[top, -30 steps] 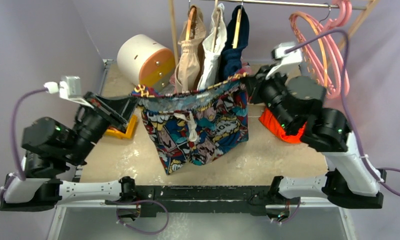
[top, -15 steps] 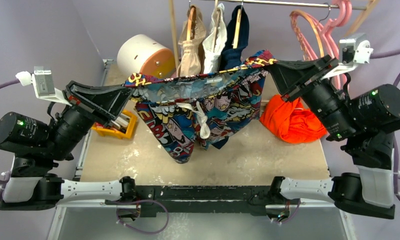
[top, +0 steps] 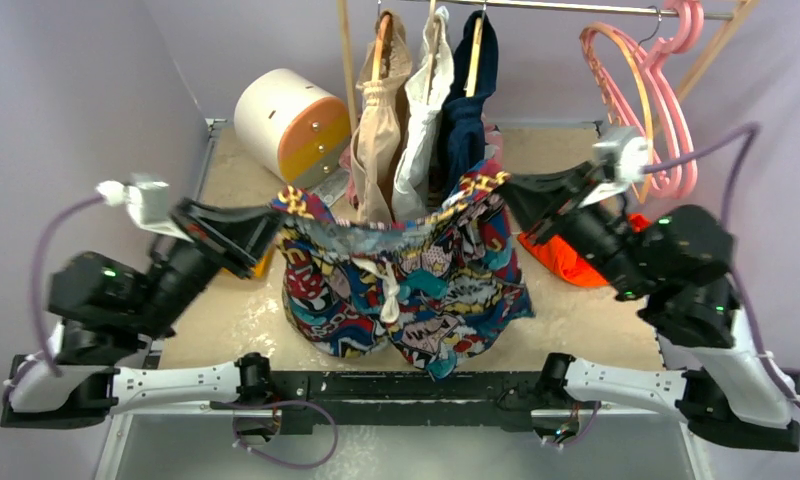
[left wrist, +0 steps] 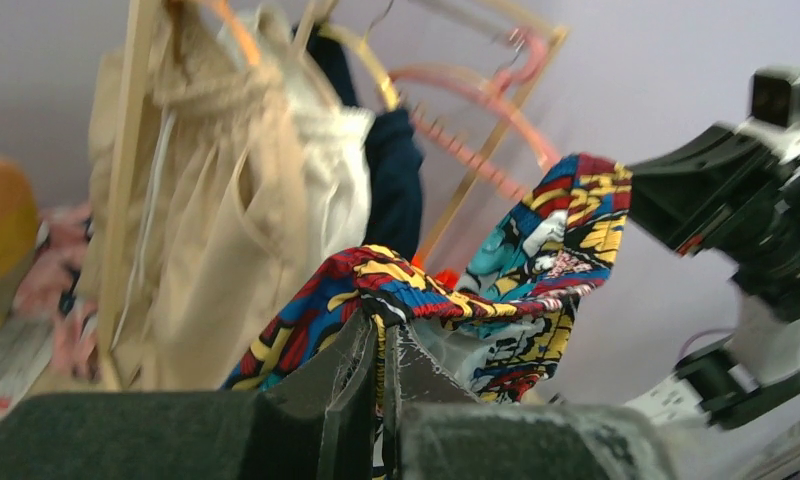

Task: Place the shorts on the hanger
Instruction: Adjust the shorts at the center of the board.

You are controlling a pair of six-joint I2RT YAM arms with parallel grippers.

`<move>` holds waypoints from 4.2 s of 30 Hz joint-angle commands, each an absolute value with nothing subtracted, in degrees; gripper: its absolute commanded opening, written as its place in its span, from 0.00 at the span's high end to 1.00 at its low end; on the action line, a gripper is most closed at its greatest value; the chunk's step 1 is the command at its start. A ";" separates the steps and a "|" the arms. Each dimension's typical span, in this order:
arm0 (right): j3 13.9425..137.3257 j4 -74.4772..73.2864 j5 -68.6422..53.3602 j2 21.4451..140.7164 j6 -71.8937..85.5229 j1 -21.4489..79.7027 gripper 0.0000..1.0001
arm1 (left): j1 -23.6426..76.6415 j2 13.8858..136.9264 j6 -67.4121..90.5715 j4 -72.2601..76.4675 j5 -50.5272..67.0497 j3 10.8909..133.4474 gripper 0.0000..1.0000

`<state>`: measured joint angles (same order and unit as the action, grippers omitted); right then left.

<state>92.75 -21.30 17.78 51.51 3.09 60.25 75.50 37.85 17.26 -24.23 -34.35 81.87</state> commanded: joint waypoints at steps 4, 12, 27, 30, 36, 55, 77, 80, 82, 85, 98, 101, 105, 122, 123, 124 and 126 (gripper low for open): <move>80.83 -22.56 22.94 51.36 11.26 59.97 1.00 | 75.41 33.46 27.55 -24.15 -41.13 66.18 1.00; 81.90 -20.22 23.93 50.88 8.74 59.96 1.00 | 75.45 36.22 23.19 -23.79 -43.50 70.85 1.00; 61.40 -12.23 26.37 47.75 20.78 59.90 1.00 | 75.41 31.19 34.26 -23.85 -50.49 53.16 1.00; 55.17 -10.33 26.26 47.81 25.57 59.92 1.00 | 75.41 30.69 39.60 -26.11 -53.03 48.54 1.00; 49.99 -8.99 26.94 50.08 29.90 59.95 1.00 | 75.38 31.43 48.00 -30.08 -58.85 43.78 1.00; 39.59 -11.64 31.07 56.08 41.59 59.45 1.00 | 75.28 47.01 60.08 -25.05 -61.80 32.26 1.00; 36.48 -5.00 20.99 62.58 42.74 48.66 1.00 | 46.54 64.08 53.17 -6.71 -31.93 33.01 1.00; 36.47 -3.97 20.55 63.02 42.24 48.43 1.00 | 46.21 65.95 52.33 -5.80 -30.80 33.33 1.00; 36.41 -3.42 20.07 63.69 42.16 48.43 1.00 | 46.23 67.53 52.34 -5.51 -30.01 33.19 1.00; 35.61 -3.07 19.31 64.36 42.55 48.42 1.00 | 46.21 68.14 53.12 -5.53 -29.31 31.98 1.00; 33.24 -6.65 14.63 57.23 43.50 48.41 0.68 | 46.23 52.56 56.28 -14.39 -33.17 27.43 1.00; 32.28 -4.54 12.14 57.43 44.73 48.42 0.62 | 46.23 51.90 57.51 -13.72 -32.52 26.36 1.00; 31.77 -2.39 10.62 58.64 46.02 48.42 0.62 | 46.22 52.37 57.91 -13.88 -32.19 26.64 1.00; 54.84 -27.90 29.69 48.61 34.06 48.43 1.00 | 46.23 37.30 54.10 -30.87 -30.00 47.95 1.00; 57.27 -28.51 30.61 48.48 33.32 48.41 1.00 | 46.21 36.03 53.76 -31.36 -30.13 49.53 1.00; 58.18 -29.02 31.39 48.42 32.78 48.42 1.00 | 46.21 35.17 53.66 -32.04 -30.52 50.98 1.00; 58.57 -29.38 32.22 48.68 32.47 48.43 1.00 | 46.23 33.90 53.21 -33.58 -31.36 53.19 1.00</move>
<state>55.99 -23.86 25.91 48.75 36.42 48.66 46.52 36.77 55.18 -29.67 -30.44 47.77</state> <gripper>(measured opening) 0.012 0.019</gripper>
